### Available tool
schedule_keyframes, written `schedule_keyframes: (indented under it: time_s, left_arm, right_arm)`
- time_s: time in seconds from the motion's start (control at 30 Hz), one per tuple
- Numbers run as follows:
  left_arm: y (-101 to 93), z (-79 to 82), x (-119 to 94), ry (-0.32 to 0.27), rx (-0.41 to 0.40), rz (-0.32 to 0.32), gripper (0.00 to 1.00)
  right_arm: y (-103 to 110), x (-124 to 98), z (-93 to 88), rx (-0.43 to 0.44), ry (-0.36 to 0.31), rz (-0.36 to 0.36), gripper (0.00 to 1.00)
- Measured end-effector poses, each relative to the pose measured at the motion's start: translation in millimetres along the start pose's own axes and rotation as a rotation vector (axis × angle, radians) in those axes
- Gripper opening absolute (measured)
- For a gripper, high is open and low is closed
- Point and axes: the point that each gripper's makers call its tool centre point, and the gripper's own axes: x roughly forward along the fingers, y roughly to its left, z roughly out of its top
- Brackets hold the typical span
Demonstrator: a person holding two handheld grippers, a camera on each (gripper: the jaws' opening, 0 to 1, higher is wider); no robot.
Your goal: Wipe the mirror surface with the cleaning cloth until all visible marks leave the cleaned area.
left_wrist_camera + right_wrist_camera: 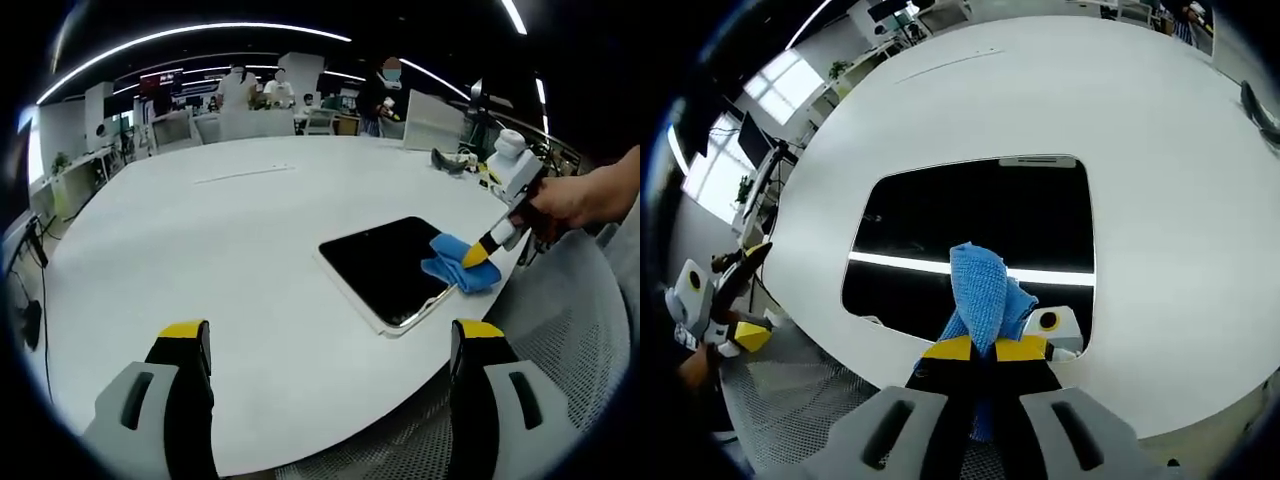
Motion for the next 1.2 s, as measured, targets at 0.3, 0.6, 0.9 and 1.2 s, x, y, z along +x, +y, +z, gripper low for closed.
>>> schedule_keyframes:
  time_s: [0.3,0.6,0.9,1.2]
  left_arm:
    - [0.9,-0.7,1.0,0.006,0.000,0.004,0.99]
    - [2.3,0.8,1.8,-0.001,-0.008,0.013,0.99]
    - [1.0,2.0,2.3,-0.006,-0.007,0.006,0.99]
    - [0.2,2.2,2.1,-0.006,-0.010,0.001,0.99]
  right_arm:
    - [-4.1,-1.1,0.8,-0.004,0.002,0.006,0.00]
    - [-24.5,-7.5,1.5,0.012,-0.001,-0.010,0.00]
    - [-33.4,-11.1,-0.7,0.025,-0.007,-0.026,0.00]
    - [-35.9,-11.6,0.4,0.026,-0.006,-0.032,0.00]
